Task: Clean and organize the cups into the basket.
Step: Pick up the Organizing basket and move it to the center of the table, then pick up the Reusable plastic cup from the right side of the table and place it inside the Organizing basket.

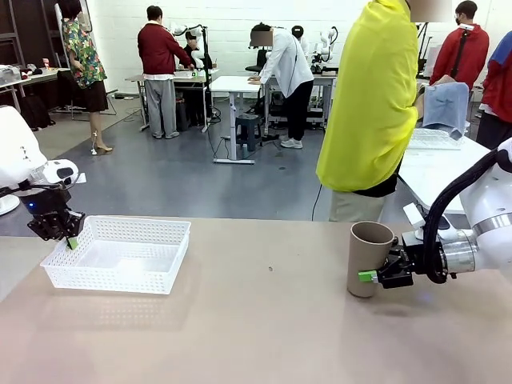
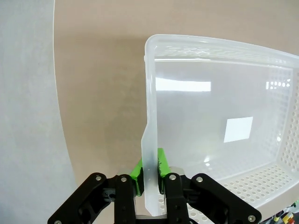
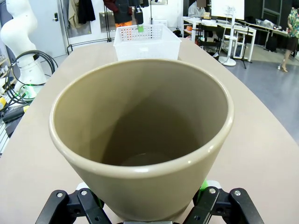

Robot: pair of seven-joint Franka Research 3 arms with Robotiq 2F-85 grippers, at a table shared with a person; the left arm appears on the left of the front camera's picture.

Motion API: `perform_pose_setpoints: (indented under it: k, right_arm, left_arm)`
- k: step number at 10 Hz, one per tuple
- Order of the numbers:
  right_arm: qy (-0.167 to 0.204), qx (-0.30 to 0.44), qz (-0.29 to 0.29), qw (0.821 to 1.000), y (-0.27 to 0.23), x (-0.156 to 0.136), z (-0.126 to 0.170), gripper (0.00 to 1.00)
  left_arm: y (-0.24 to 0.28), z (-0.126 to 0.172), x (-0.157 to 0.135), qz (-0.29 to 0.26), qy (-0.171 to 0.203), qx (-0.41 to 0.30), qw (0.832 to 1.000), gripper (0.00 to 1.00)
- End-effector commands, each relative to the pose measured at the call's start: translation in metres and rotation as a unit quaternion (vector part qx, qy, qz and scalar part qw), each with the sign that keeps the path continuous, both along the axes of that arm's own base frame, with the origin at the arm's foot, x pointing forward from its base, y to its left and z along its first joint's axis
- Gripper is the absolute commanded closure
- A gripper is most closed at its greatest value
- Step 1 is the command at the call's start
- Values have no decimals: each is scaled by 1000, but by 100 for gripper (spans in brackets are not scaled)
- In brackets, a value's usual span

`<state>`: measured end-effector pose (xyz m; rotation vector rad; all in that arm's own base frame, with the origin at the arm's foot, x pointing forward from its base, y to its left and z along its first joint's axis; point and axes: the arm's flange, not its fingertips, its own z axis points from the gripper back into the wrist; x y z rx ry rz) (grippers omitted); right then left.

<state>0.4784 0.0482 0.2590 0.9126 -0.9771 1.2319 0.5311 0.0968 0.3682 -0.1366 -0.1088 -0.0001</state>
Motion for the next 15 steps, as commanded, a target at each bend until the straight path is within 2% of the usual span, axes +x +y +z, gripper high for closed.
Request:
perform_pose_setpoints:
  k: [1, 2, 4, 6, 7, 9, 13, 15]
  right_arm:
    - [-5, -10, 3, 1000, -3, -5, 9, 17]
    - [-3, -15, -3, 1000, -5, -5, 15, 17]
    - [-9, -20, -11, 1000, -12, -10, 45, 17]
    - [-22, -19, -24, 999, -15, -13, 74, 17]
    - [-18, -20, -27, 999, -16, -12, 78, 17]
    - [-13, -22, -30, 999, -15, -11, 77, 17]
    - [-9, -21, -33, 999, -19, -13, 75, 17]
    - [-13, -18, -32, 999, -22, -16, 78, 17]
  left_arm:
    - [-4, 15, -3, 10, -5, -11, 1000, 100]
    - [-9, 23, -6, 24, -5, -18, 1000, 100]
    - [-37, 56, -22, 32, -15, -58, 998, 100]
    - [-78, 91, -40, 19, -25, -105, 994, 100]
    - [-98, 96, -46, 15, -36, -111, 993, 100]
    - [-134, 88, -39, 36, -51, -111, 992, 100]
    - [-186, 56, -13, 73, -38, -139, 987, 100]
    - [-212, 47, -8, 72, -29, -142, 987, 100]
